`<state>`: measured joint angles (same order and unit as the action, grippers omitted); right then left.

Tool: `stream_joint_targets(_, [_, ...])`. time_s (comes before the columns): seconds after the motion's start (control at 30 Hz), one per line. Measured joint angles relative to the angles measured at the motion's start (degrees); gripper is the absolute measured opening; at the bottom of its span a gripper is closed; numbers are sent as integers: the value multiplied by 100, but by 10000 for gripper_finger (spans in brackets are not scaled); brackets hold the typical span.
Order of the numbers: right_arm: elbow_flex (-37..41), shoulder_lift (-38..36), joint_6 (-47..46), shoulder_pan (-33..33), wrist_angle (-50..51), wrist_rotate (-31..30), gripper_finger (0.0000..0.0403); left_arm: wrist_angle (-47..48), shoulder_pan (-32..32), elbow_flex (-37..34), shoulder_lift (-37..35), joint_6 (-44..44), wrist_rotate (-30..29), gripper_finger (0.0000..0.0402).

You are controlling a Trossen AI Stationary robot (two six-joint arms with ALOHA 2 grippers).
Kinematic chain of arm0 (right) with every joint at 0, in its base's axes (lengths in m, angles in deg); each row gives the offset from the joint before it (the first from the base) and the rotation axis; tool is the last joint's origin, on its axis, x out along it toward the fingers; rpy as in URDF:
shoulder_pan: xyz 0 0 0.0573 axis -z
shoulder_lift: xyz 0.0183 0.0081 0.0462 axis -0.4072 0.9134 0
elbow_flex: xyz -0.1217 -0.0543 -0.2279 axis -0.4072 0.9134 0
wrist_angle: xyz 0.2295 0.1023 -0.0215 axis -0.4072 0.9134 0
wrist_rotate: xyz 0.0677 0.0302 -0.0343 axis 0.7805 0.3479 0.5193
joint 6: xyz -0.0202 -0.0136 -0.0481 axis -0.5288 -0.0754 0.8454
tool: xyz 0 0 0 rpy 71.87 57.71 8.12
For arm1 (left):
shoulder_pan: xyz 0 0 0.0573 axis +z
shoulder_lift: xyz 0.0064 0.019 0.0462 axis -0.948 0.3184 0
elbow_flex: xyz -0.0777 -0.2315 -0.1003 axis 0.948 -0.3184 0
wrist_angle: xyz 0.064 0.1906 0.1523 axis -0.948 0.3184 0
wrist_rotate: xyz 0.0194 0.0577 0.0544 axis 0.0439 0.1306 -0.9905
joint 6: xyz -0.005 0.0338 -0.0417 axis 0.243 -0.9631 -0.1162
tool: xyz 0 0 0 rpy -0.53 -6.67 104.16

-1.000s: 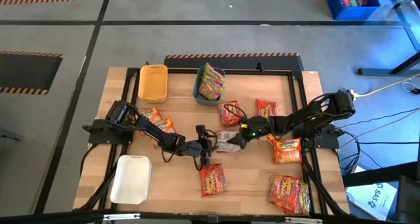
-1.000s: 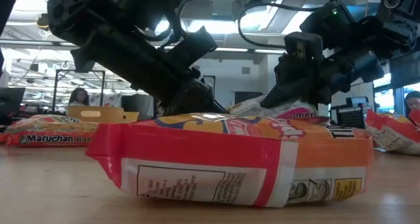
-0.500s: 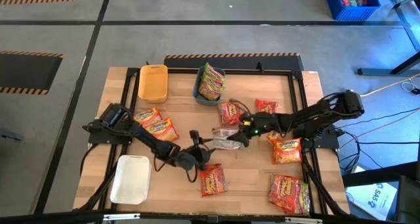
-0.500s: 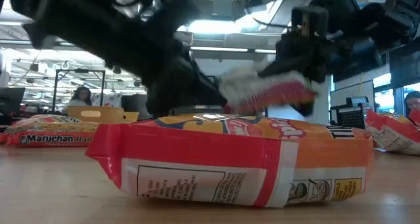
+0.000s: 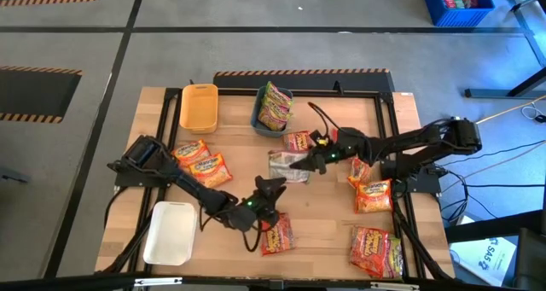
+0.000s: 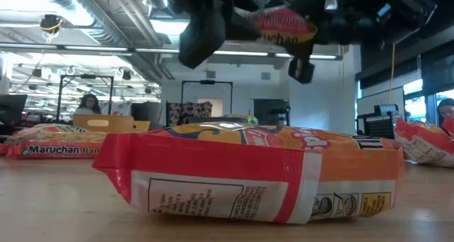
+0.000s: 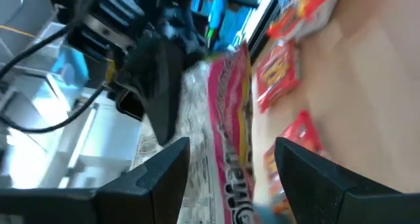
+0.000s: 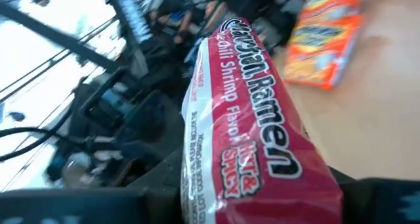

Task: Sort Maruchan noodles
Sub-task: Put the green noodle pack into the blue bin

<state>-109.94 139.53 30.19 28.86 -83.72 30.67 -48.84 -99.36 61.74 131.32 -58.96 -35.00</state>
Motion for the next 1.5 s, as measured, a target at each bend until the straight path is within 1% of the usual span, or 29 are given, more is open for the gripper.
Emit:
stream_joint_targets(0.1, [-114, 4, -28, 11, 67, 141, 126, 181, 107, 49, 0, -193, -133, 218])
stream_joint_targets(0.23, [-131, 4, -35, 22, 114, 140, 116, 188, 161, 49, 0, -509, -221, 218])
stream_joint_targets(0.43, [-140, 4, -52, 12, 220, 240, 124, 46, 183, 49, 4, -594, -234, 218])
stream_joint_targets(0.5, [-140, 4, -61, 10, 228, 269, 126, -18, 195, 49, 9, -707, -383, 216])
stream_joint_targets(0.57, [-140, 4, -65, 7, 224, 316, 126, -40, 203, 49, 9, -738, -493, 213])
stream_joint_targets(0.73, [-140, 4, -64, 7, 222, 388, 121, -61, 199, 49, 9, -679, -486, 193])
stream_joint_targets(0.87, [-140, 4, -146, 7, 232, 316, 134, -128, 191, 49, 9, -520, -501, 169])
stream_joint_targets(0.97, [-142, 4, -203, 5, 230, 323, 152, -274, 161, 49, 9, -462, -506, 157])
stream_joint_targets(1.03, [-140, 4, -217, 1, 228, 323, 165, -340, 151, 49, 9, -216, -512, 152])
stream_joint_targets(1.13, [-141, 4, -463, 1, 150, 175, 183, -397, 149, 49, 9, 197, -567, 150])
stream_joint_targets(1.27, [-142, 4, -740, -4, 116, -113, 201, -398, 118, 49, 9, 518, -583, 149])
stream_joint_targets(1.37, [-140, 4, -891, -5, 89, -271, 209, -521, 58, 47, 9, 604, -580, 148])
stream_joint_targets(1.5, [-142, 4, -929, -1, -52, -643, 213, -864, -73, 47, 9, 636, -547, 148])
